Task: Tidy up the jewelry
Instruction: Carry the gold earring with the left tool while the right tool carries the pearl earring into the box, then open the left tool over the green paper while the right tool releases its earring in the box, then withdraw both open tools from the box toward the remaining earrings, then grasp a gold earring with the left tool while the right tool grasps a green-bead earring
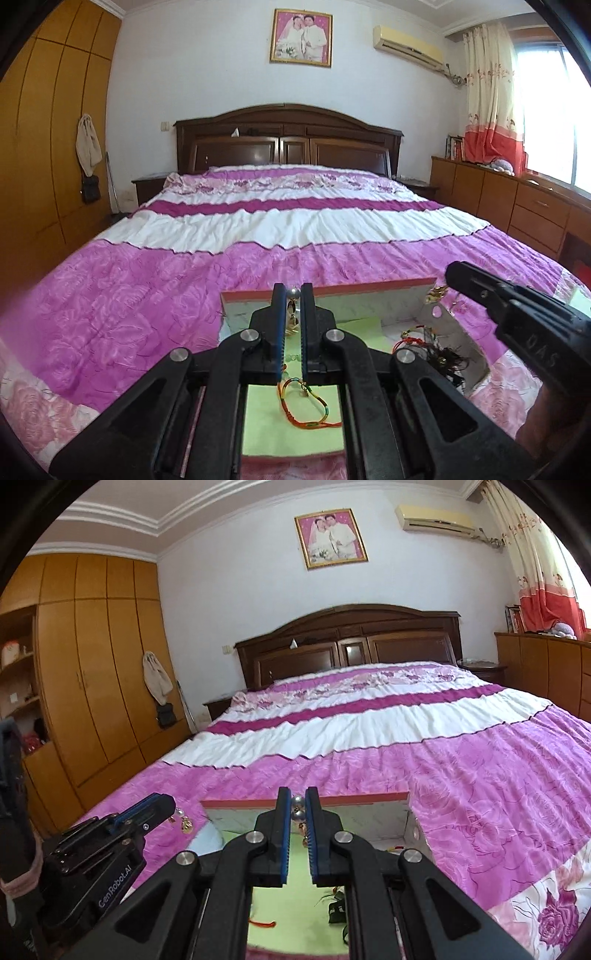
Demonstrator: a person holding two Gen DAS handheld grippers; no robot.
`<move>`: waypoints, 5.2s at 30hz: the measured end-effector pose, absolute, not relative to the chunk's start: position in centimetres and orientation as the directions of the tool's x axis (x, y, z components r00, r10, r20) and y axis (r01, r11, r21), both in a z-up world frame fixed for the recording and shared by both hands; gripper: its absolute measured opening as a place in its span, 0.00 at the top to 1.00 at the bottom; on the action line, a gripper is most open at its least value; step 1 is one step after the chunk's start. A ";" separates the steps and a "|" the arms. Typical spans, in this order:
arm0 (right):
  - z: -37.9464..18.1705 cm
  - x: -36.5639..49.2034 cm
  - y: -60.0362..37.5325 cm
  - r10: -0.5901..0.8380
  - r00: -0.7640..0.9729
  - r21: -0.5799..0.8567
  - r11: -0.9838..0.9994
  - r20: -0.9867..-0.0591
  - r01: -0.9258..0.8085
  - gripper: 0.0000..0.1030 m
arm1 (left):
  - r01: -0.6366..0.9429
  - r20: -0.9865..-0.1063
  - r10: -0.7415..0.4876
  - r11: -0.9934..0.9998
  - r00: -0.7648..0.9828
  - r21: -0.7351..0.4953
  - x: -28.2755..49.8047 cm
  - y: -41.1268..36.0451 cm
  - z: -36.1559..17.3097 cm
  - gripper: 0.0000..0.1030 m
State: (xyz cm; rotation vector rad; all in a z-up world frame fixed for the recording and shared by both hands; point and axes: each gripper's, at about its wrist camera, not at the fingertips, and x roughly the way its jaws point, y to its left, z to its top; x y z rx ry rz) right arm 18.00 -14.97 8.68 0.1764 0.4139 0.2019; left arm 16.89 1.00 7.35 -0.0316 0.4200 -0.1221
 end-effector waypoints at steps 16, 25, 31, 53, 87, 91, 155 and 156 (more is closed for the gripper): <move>1.0 26.5 -15.4 0.203 0.712 0.214 0.974 -0.672 -0.076 0.91 | 0.098 -0.648 -0.138 0.990 0.749 -0.097 21.1 0.4 0.8 1.00; -0.6 27.2 -15.9 0.233 0.644 0.255 0.965 -0.728 -0.061 0.71 | 0.071 -0.699 -0.133 0.991 0.703 -0.117 21.1 0.5 0.1 0.85; 0.8 25.9 -16.6 0.272 0.675 0.300 0.951 -0.686 -0.077 0.69 | 0.076 -0.679 -0.146 0.988 0.719 -0.132 20.5 0.7 1.3 0.77; 7.9 16.6 -17.8 0.346 0.753 0.381 0.914 -0.559 -0.138 0.60 | 0.123 -0.632 -0.220 0.973 0.743 -0.195 14.7 1.4 7.7 0.71; 6.0 4.4 -20.8 0.299 0.630 0.317 0.944 -0.717 -0.088 0.60 | 0.189 -0.745 -0.262 0.965 0.614 -0.183 6.9 1.4 6.0 0.66; 4.4 4.1 -21.1 0.289 0.594 0.305 0.949 -0.751 -0.077 0.60 | 0.184 -0.768 -0.266 0.964 0.582 -0.194 6.9 1.3 4.7 0.66; -2.9 4.5 -12.1 0.288 0.395 0.190 0.944 -0.872 -0.269 0.88 | 0.156 -0.799 -0.254 0.967 0.544 -0.202 5.3 3.4 -0.2 0.93; -3.0 4.5 -12.0 0.286 0.393 0.188 0.944 -0.874 -0.271 0.88 | 0.156 -0.799 -0.254 0.967 0.544 -0.202 5.3 3.4 -0.3 0.93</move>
